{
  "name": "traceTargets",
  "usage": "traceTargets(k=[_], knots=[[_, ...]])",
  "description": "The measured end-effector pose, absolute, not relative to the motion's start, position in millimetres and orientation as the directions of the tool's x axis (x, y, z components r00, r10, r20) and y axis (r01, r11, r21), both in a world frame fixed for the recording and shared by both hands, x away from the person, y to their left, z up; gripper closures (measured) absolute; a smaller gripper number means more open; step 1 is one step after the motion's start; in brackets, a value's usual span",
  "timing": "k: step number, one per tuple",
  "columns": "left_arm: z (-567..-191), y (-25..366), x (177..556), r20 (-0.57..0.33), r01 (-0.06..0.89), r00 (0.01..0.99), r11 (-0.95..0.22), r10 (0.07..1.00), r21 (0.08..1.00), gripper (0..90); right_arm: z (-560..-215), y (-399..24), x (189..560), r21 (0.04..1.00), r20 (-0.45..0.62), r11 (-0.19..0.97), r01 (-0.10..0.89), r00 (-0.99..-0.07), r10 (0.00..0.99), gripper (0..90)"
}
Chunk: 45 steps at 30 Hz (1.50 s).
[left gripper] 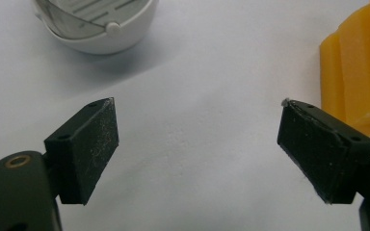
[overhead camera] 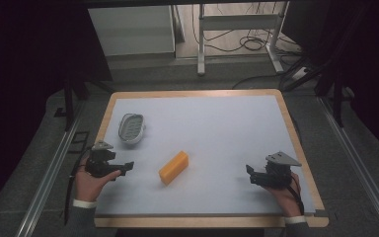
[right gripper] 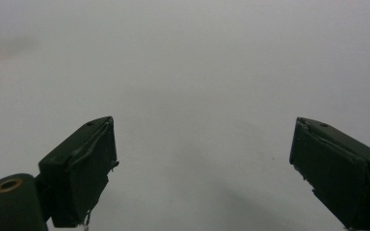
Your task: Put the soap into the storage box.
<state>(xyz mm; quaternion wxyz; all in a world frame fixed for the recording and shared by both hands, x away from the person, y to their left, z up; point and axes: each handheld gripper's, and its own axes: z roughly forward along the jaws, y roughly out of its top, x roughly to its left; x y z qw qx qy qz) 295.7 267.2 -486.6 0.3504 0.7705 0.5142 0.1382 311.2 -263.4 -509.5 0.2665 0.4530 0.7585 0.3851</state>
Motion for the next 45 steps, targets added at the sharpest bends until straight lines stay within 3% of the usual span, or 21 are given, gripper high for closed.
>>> traceTargets(k=[13, 45], knots=[[-475.1, 257.1, 294.4, -0.129, 0.671, 0.474, -0.263, 0.871, 0.693, 14.6, -508.2, -268.1, 311.1, 0.826, -0.061, 0.275, 0.493, -0.407, 0.911, 9.6], [-450.7, 224.2, 295.1, -0.090, 0.620, 0.554, -0.337, 0.828, 0.709, 14.3, -508.2, -267.4, 310.8, 0.828, -0.046, 0.263, 0.495, -0.407, 0.912, 9.6]])
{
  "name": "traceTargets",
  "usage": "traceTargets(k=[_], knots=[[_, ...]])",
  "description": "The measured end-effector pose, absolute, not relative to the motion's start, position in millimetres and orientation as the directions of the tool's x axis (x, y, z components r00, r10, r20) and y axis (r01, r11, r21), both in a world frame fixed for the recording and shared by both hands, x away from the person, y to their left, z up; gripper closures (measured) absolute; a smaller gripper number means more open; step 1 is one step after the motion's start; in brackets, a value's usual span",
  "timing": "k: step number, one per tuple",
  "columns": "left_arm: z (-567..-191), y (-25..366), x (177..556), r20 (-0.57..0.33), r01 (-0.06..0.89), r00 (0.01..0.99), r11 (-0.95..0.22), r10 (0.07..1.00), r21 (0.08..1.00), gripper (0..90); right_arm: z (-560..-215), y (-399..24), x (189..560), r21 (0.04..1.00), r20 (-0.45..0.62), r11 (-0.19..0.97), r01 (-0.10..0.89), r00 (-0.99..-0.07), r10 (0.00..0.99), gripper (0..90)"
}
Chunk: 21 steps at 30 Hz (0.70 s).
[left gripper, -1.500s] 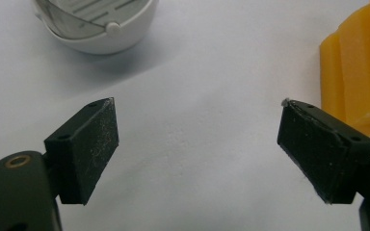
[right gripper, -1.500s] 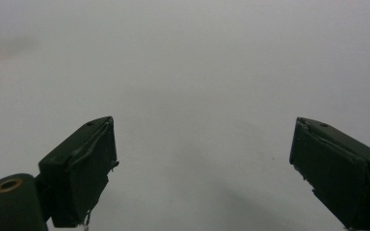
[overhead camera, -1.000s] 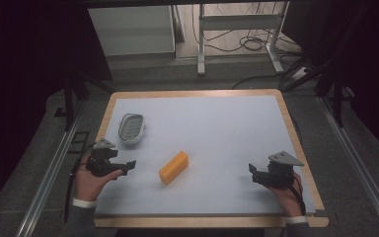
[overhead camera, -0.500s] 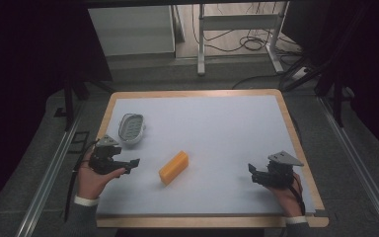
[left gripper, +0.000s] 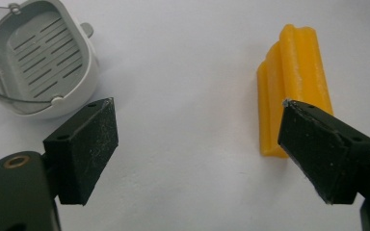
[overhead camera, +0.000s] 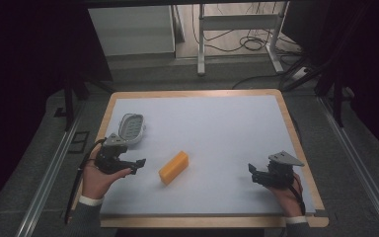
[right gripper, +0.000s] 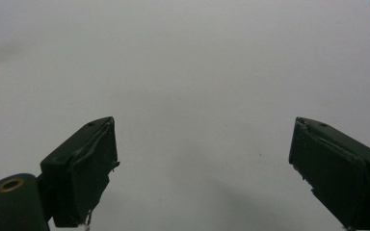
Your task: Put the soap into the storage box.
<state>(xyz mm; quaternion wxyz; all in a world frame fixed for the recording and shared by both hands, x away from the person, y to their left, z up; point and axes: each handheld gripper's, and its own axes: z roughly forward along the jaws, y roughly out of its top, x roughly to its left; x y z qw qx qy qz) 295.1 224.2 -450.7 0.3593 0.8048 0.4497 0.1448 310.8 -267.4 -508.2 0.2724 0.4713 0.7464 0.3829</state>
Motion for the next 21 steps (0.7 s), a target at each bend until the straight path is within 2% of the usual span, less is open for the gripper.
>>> traceTargets(k=[21], knots=[[-440.4, 195.3, 301.0, -0.061, 0.581, 0.608, -0.391, 0.791, 0.714, 14.4, -507.6, -268.4, 310.6, 0.833, -0.045, 0.258, 0.489, -0.404, 0.914, 9.6]])
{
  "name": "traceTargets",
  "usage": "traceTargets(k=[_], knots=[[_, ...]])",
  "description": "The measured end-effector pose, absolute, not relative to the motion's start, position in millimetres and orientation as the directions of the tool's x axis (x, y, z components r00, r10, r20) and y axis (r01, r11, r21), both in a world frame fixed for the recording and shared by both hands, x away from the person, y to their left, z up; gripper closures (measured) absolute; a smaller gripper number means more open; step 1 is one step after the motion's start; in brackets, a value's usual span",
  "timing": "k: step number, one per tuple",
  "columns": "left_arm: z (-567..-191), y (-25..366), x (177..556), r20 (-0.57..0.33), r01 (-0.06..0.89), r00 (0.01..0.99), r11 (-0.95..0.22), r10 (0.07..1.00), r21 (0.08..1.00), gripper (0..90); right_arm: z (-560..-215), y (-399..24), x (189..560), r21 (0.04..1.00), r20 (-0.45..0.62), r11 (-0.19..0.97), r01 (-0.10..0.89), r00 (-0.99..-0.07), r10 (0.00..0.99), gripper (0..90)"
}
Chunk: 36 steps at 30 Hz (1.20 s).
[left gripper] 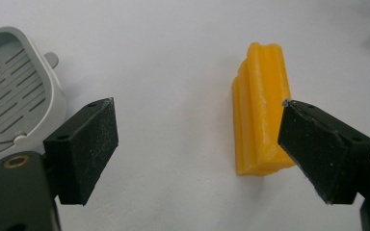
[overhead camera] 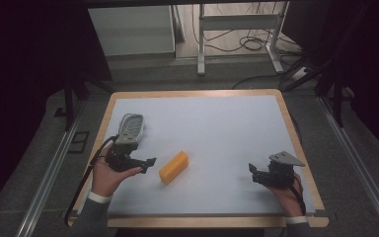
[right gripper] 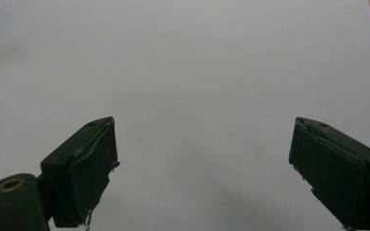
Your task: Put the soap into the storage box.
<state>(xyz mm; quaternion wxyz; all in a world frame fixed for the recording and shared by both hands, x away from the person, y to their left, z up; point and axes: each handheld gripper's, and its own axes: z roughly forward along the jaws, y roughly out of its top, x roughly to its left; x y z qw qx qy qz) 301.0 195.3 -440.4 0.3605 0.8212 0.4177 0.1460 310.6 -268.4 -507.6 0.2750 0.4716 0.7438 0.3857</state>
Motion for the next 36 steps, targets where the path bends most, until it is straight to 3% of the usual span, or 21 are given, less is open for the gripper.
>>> traceTargets(k=[13, 36], knots=[[-437.3, 177.2, 306.4, -0.033, 0.563, 0.629, -0.427, 0.776, 0.707, 14.6, -508.2, -269.5, 310.8, 0.832, -0.049, 0.259, 0.491, -0.401, 0.915, 9.6], [-437.8, 147.5, 320.6, -0.077, 0.592, 0.662, -0.457, 0.746, 0.664, 20.9, -508.8, -272.2, 311.2, 0.830, -0.049, 0.257, 0.495, -0.395, 0.917, 9.6]])
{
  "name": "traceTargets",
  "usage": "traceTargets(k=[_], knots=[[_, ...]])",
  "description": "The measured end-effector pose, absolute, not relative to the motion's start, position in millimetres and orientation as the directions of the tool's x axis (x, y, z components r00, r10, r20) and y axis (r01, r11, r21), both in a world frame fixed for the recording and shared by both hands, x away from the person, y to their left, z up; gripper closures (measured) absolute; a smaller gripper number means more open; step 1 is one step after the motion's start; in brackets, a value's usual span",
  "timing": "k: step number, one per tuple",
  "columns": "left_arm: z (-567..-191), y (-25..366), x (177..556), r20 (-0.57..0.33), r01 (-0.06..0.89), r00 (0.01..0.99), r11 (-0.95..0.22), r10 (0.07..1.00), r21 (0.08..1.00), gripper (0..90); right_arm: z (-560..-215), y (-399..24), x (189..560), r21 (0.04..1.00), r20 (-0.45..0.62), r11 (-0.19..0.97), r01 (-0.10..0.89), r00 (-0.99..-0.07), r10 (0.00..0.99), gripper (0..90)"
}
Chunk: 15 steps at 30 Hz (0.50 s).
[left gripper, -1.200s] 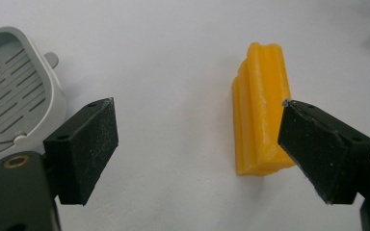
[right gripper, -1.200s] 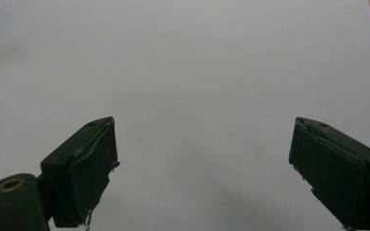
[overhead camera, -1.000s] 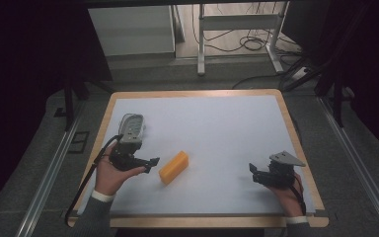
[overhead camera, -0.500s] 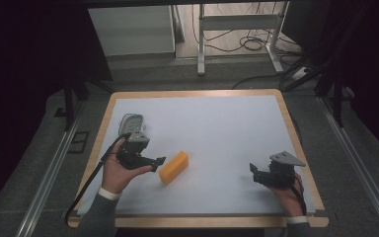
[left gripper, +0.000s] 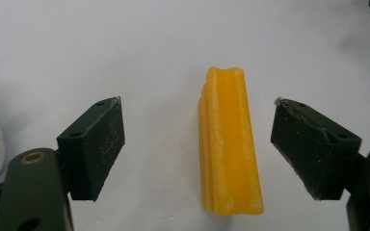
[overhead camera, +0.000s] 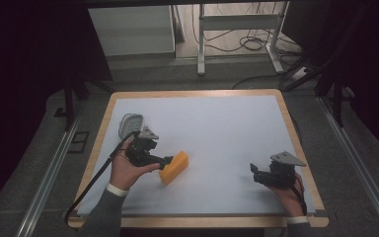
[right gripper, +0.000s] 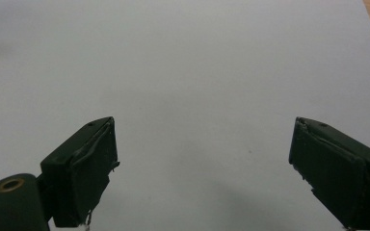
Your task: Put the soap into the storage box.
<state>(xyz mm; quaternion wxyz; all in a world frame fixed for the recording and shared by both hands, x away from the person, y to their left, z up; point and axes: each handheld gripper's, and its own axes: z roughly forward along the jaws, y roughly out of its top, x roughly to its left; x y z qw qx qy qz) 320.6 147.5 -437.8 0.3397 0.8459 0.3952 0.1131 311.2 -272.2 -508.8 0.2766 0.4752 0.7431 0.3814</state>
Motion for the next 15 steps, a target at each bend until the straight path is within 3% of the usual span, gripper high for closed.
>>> traceTargets(k=[15], knots=[[-457.1, 128.0, 326.8, -0.080, 0.622, 0.680, -0.515, 0.729, 0.590, 22.7, -510.5, -272.8, 312.1, 0.825, -0.050, 0.257, 0.503, -0.388, 0.920, 9.6]])
